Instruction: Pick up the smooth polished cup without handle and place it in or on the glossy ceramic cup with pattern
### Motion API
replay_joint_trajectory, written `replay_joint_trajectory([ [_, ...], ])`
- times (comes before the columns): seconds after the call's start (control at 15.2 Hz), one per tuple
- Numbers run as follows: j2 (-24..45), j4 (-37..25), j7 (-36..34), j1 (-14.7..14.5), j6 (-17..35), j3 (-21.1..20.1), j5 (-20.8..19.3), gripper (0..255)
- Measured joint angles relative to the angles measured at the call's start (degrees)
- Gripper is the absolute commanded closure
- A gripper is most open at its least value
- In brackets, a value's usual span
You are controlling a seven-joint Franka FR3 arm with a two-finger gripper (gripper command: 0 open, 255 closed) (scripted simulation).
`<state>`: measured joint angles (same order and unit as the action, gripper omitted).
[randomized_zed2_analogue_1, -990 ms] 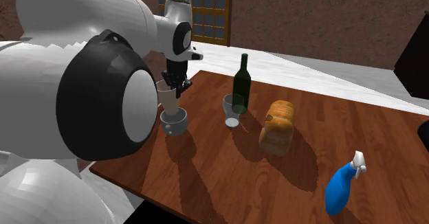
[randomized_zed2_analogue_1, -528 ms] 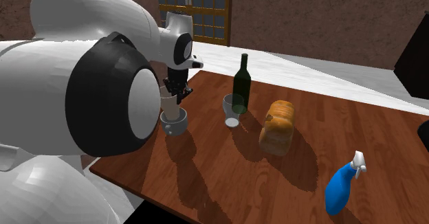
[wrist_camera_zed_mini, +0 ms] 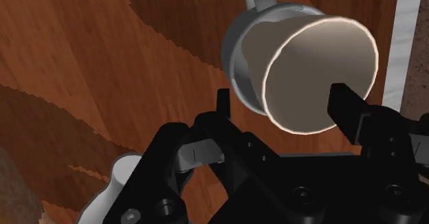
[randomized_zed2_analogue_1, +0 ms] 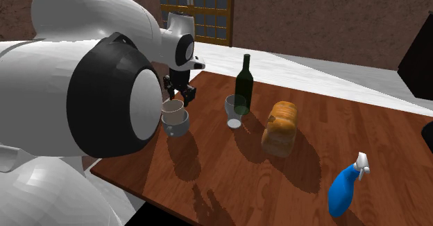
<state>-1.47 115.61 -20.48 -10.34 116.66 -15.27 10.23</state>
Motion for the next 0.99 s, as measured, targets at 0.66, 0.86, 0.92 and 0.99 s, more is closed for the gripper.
replay_joint_trajectory([
  [0.66, -1.9, -4.43, 0.14, 0.54, -6.33, 0.62, 0.07, 0],
  [0.86, -1.78, -5.18, 0.09, 0.57, -6.99, 0.66, -0.01, 0],
  [0.92, -1.79, -5.21, 0.08, 0.58, -7.04, 0.66, -0.01, 0],
  [0.99, -1.78, -5.24, 0.08, 0.58, -7.06, 0.66, -0.01, 0],
])
